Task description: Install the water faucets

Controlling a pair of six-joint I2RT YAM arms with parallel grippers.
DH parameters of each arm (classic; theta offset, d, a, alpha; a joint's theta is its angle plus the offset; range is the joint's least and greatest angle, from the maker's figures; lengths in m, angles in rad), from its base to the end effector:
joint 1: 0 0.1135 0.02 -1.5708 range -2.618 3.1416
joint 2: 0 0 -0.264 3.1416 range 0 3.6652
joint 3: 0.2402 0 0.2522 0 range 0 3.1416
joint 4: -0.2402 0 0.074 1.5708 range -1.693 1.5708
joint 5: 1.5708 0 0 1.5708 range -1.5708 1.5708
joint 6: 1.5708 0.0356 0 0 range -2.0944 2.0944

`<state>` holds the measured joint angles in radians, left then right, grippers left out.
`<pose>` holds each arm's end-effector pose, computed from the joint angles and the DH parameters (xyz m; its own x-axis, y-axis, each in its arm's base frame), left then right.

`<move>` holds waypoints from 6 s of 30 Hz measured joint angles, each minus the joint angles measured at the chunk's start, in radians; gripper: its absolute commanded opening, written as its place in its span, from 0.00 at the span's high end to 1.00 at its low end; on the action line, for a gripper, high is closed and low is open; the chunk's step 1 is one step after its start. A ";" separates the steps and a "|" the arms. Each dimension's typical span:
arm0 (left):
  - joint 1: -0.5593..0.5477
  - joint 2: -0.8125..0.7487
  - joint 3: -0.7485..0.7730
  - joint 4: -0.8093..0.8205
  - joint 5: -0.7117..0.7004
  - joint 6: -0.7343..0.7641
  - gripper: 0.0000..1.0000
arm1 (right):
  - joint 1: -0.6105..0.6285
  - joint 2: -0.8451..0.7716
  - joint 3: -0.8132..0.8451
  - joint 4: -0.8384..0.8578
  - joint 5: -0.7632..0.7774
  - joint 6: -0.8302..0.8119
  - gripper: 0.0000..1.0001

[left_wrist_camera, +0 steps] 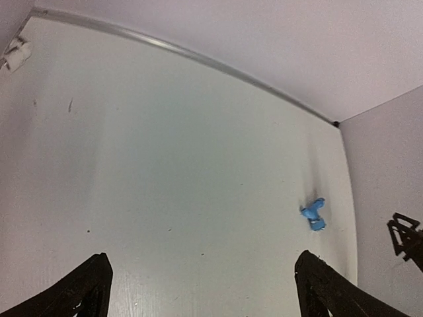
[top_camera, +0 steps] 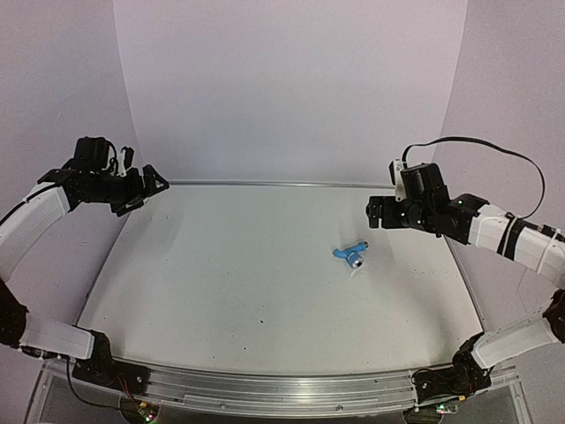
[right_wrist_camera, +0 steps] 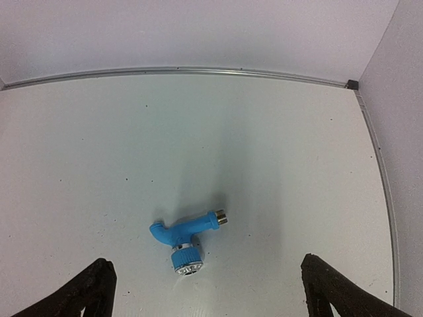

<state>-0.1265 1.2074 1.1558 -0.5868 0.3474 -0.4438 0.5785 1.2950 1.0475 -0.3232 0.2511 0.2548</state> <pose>0.2566 -0.0449 0.3435 -0.7013 -0.3178 -0.6381 0.0983 0.8435 -0.5280 0.2490 0.1520 0.3071 -0.5271 -0.0526 -0.8482 -0.2291 0.9699 0.0822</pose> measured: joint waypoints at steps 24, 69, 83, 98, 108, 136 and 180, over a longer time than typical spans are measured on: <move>0.076 1.050 0.822 -0.104 -0.642 0.291 0.00 | 0.000 0.043 -0.082 0.151 -0.197 -0.069 0.02; 0.174 1.475 1.249 -0.028 -0.615 0.554 0.51 | 0.000 0.198 -0.033 0.217 -0.235 -0.031 0.02; -0.005 1.100 0.695 -0.032 -0.460 0.315 0.78 | 0.000 0.092 -0.097 0.172 -0.198 0.004 0.02; -0.267 0.561 -0.055 0.486 0.184 -0.265 0.83 | 0.051 0.061 -0.219 0.258 -0.538 0.094 0.02; -0.438 0.569 -0.286 0.940 0.233 -0.531 0.84 | 0.141 0.184 -0.219 0.402 -0.593 0.160 0.02; -0.521 0.754 -0.381 1.274 0.113 -0.429 0.07 | 0.191 0.260 -0.219 0.451 -0.562 0.192 0.02; -0.626 0.116 -0.452 0.733 -0.047 -0.289 0.00 | -0.037 0.633 0.114 0.082 -0.176 -0.095 0.43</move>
<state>-0.7524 1.3232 0.7040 0.1466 0.3009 -0.7326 0.5414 1.9283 1.1620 -0.2414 0.0747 0.1594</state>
